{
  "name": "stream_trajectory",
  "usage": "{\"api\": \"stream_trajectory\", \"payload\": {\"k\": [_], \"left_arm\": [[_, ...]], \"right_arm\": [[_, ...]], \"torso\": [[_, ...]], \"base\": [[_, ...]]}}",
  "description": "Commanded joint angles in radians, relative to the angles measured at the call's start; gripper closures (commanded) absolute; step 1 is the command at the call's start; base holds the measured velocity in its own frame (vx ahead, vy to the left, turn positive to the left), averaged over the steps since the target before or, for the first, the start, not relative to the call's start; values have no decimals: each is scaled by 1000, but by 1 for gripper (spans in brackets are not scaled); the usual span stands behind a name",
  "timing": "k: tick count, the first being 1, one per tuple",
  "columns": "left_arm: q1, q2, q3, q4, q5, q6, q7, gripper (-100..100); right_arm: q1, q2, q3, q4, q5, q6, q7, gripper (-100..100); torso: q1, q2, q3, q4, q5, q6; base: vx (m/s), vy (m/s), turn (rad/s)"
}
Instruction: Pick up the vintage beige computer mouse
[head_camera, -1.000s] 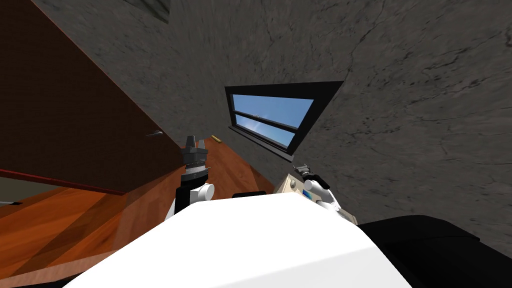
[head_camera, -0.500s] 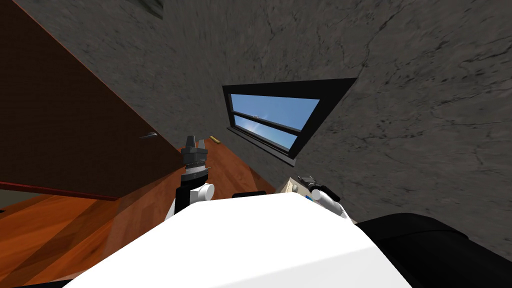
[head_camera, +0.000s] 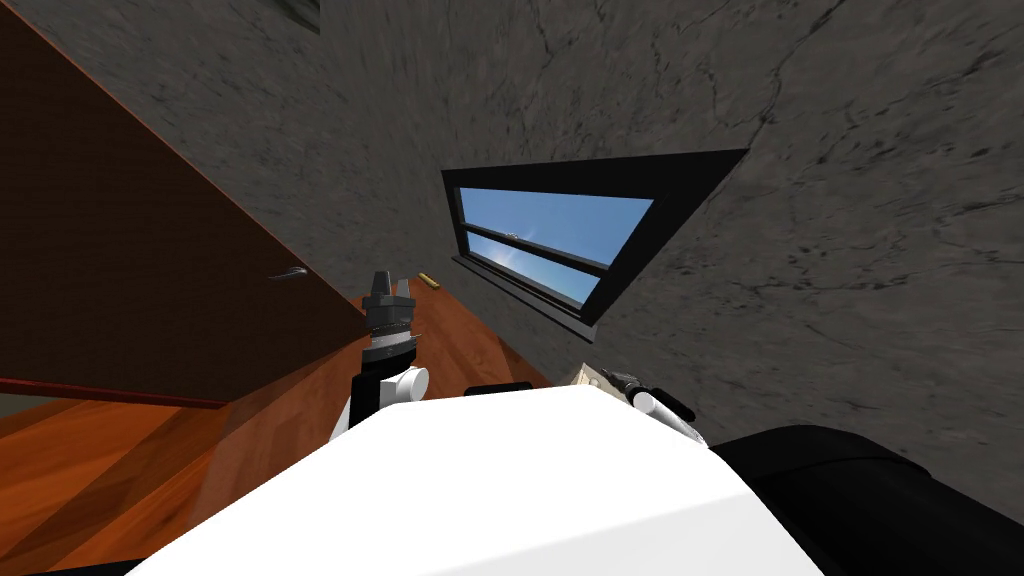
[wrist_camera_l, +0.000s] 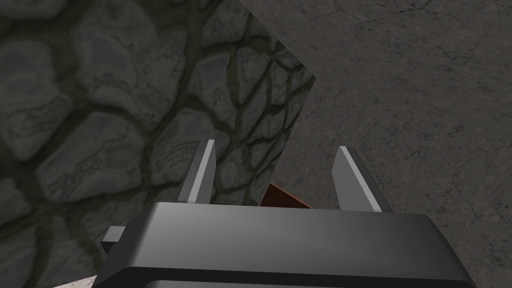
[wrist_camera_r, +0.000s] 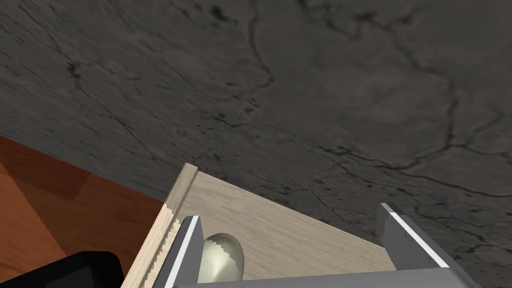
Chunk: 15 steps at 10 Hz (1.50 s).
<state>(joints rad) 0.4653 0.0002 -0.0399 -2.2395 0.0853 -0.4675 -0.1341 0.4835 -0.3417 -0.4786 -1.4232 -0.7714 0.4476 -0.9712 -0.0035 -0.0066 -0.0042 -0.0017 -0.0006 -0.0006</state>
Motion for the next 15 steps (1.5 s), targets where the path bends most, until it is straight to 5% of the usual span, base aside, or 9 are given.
{"api": "stream_trajectory", "payload": {"k": [1, 3, 7, 15], "left_arm": [[0, 0, 0, 0, 0, 0, 0, 0], [0, 0, 0, 0, 0, 0, 0, 0], [0, 0, 0, 0, 0, 0, 0, 0], [0, 0, 0, 0, 0, 0, 0, 0]], "right_arm": [[28, 7, -16, 41, -31, 24, -28, -100], [28, 7, -16, 41, -31, 24, -28, -100], [99, 30, -57, 147, -116, 111, -114, -100], [179, 78, -75, 236, -201, 199, -200, -100]], "torso": [[0, 0, 0, 0, 0, 0], [1, 0, 0, 0, 0, 0], [0, -4, -2, -1, 0, 0], [1, 2, 1, 0, 0, 0]], "base": [[117, -7, 29], [63, -6, 6], [144, -8, 59], [100, -11, 42]]}}
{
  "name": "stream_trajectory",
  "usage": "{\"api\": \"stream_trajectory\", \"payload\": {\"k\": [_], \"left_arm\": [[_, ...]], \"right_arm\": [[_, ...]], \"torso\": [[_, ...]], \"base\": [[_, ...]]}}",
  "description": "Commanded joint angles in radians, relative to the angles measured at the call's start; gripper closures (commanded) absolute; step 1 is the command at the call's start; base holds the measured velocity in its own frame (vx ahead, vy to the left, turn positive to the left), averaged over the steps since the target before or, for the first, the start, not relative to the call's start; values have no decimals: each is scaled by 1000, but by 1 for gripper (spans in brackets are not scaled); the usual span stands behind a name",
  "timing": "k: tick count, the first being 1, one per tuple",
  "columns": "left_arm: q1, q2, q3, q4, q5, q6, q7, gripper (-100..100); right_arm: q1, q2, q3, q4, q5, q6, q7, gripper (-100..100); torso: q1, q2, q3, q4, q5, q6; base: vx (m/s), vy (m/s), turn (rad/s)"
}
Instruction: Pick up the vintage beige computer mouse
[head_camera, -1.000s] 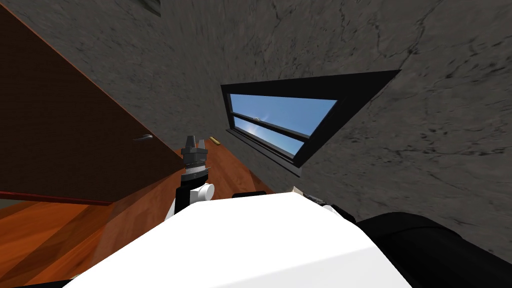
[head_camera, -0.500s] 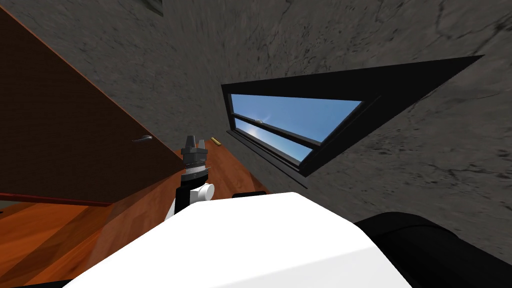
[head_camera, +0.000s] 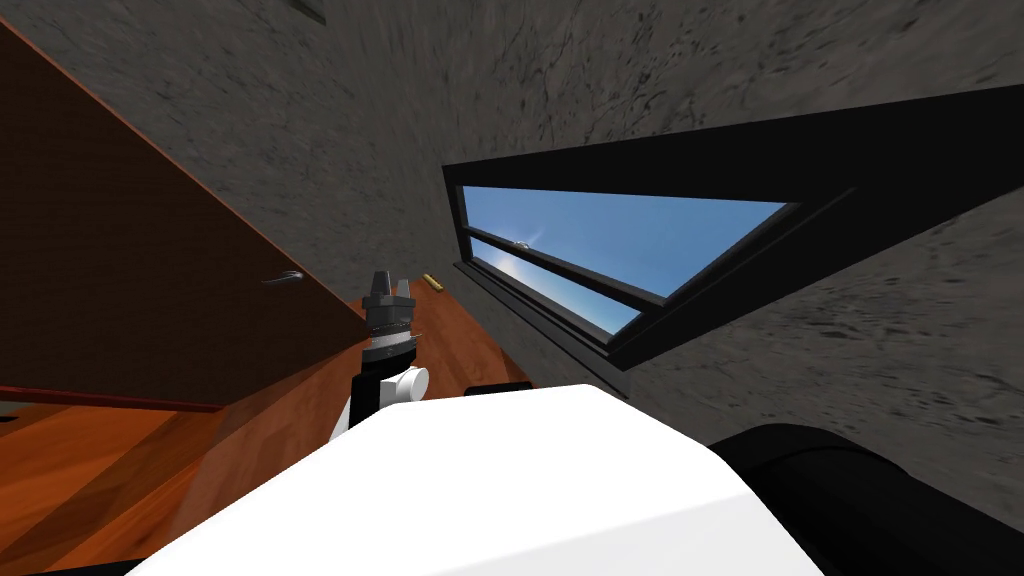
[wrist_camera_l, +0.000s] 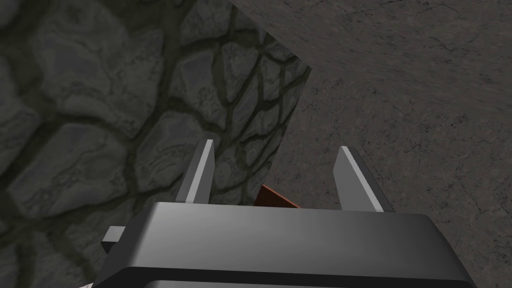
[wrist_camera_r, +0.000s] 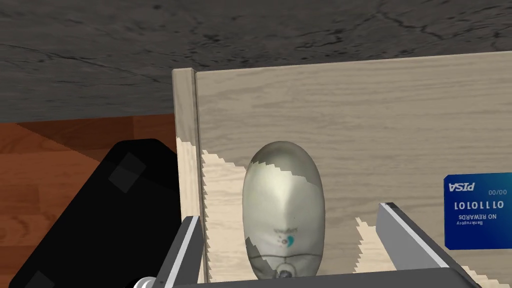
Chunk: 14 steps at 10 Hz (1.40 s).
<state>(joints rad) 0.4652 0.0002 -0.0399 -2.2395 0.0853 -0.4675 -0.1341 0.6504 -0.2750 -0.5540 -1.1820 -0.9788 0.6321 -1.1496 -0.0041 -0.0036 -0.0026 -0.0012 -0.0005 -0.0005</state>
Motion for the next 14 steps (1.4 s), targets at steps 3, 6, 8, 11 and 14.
{"api": "stream_trajectory", "payload": {"k": [3, 6, 8, 11, 14], "left_arm": [[0, 0, 0, 0, 0, 0, 0, 0], [0, 0, 0, 0, 0, 0, 0, 0], [0, 0, 0, 0, 0, 0, 0, 0], [0, 0, 0, 0, 0, 0, 0, 0], [0, 0, 0, 0, 0, 0, 0, 0]], "right_arm": [[-26, 20, 7, 36, 10, -28, 21, -100], [-42, 34, 11, 46, 27, -41, 25, -100], [-43, 35, 11, 47, 28, -43, 25, 100], [-43, 35, 11, 47, 28, -43, 25, 100], [1, 0, 0, 4, -4, 1, 3, 100]], "torso": [[2, 2, 1, 1, 0, 0], [0, 2, 1, 1, 0, 0], [2, 3, 2, 1, 0, 0], [2, 3, 2, 1, 0, 0], [4, 4, 2, 1, 1, -1]], "base": [[10, -23, -19], [9, -39, -44], [0, 0, 0], [0, 0, 0], [-10, 36, 66]]}}
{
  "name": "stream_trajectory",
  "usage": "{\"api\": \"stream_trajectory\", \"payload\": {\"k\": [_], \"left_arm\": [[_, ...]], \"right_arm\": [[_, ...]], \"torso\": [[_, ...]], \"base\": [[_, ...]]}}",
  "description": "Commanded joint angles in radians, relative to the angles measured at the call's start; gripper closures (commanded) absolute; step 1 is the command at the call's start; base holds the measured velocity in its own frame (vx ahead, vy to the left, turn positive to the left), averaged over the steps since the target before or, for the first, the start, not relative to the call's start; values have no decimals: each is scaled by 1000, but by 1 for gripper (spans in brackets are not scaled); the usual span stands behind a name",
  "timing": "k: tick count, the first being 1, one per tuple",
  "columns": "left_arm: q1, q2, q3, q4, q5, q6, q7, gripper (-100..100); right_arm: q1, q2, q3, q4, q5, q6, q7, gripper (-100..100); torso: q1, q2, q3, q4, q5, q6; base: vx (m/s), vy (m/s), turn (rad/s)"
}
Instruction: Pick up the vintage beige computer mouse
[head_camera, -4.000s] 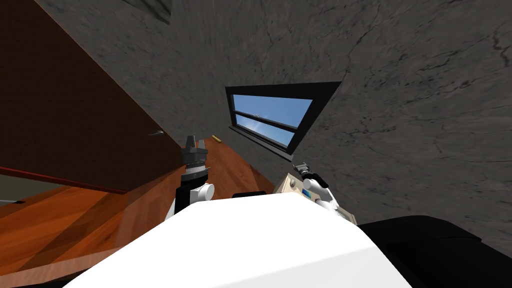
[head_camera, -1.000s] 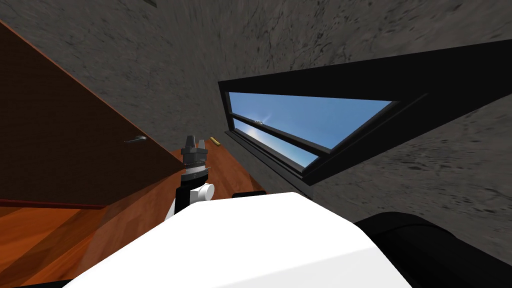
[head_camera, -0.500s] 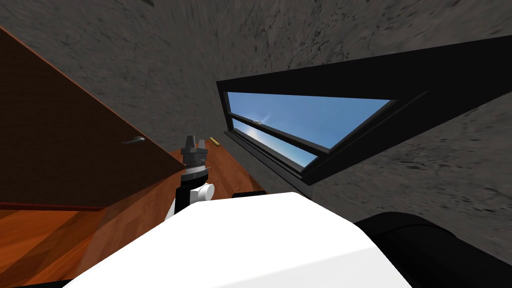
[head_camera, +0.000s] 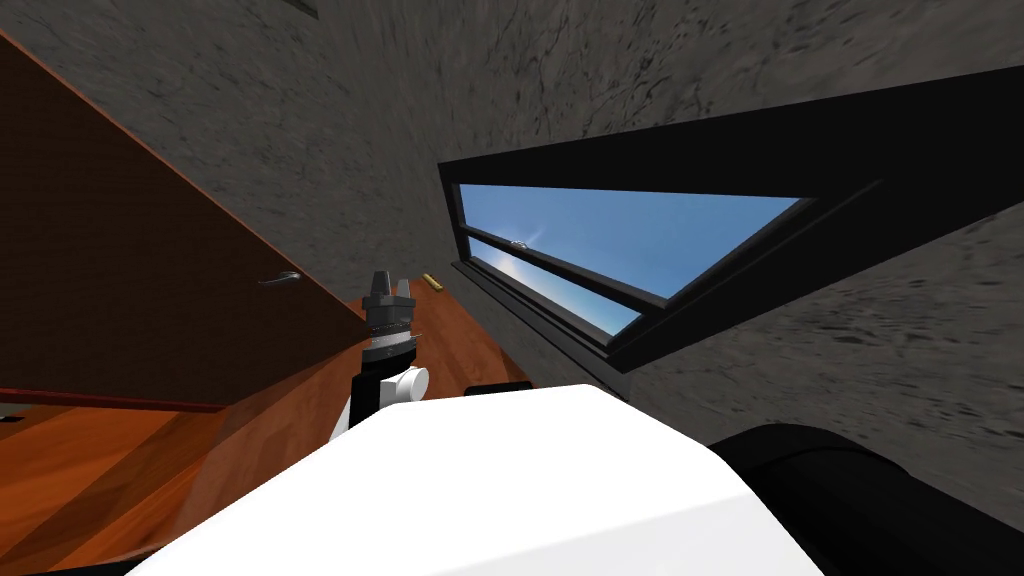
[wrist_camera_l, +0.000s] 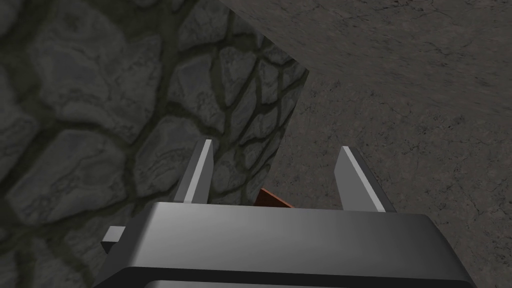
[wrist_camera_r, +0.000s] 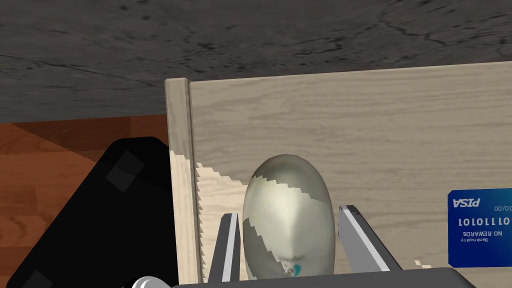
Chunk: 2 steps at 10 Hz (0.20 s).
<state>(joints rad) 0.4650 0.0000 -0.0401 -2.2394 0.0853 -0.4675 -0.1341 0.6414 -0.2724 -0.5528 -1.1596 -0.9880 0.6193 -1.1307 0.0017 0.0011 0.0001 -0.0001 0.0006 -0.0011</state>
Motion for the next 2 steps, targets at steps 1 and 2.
{"api": "stream_trajectory", "payload": {"k": [1, 2], "left_arm": [[0, 0, 0, 0, 0, 0, 0, 0], [0, 0, 0, 0, 0, 0, 0, 0]], "right_arm": [[0, 0, 0, 0, 0, 0, 0, 100], [2, -2, -1, -2, -1, 3, -1, 0]], "torso": [[0, 0, 0, 0, 0, 0], [-2, 0, 0, 0, -1, 0]], "base": [[-11, 30, 5], [-2, 6, -2]]}}
